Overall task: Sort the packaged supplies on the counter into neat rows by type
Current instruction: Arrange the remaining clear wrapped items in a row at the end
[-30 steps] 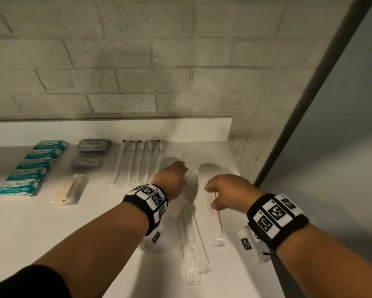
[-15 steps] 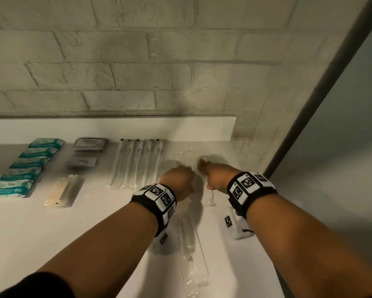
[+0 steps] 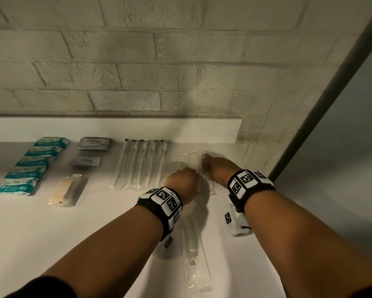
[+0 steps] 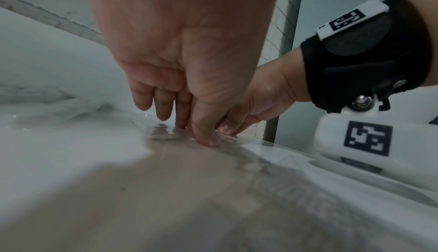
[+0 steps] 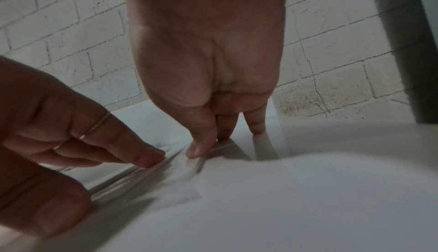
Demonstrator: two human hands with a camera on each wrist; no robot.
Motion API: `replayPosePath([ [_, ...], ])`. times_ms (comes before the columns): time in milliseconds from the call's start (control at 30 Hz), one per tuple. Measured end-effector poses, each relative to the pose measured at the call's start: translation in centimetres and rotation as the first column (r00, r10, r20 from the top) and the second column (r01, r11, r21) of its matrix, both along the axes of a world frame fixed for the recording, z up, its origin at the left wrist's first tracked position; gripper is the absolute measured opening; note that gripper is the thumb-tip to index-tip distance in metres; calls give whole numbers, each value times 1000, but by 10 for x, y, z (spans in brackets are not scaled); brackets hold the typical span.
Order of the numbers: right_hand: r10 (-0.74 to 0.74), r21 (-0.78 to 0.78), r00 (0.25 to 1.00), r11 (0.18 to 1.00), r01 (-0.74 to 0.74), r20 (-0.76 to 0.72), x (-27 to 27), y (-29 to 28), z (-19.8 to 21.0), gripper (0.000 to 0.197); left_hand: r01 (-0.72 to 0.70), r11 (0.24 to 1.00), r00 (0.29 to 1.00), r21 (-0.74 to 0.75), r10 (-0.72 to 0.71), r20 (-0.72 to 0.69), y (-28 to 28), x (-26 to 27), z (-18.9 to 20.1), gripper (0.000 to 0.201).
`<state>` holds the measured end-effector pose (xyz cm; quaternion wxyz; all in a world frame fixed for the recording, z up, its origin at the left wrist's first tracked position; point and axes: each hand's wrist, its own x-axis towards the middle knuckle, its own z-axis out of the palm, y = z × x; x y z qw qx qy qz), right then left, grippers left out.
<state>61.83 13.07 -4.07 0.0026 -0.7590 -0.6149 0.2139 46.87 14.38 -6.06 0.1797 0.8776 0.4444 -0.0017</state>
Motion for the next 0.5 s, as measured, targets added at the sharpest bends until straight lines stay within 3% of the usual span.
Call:
replayPosePath([
  [200,105,54,994,993,-103,-31,7,-4,-3,56,40,999,999,30,-41,9,5,-11,-4,59],
  [267,197,96,978,974,-203,76,2,-8,-5,56,32,998,999,46,-31,-22,10,-17,-4,47],
  [333,284,43,942,954,-296,181,-10,-12,-6,61,11,999,995,43,-6,-100,14,-22,-2,35],
  [500,337,-83,917,942,-326,213,-29,-8,-7,61,21,999,988,50,-13,-155,19,-27,2,30],
])
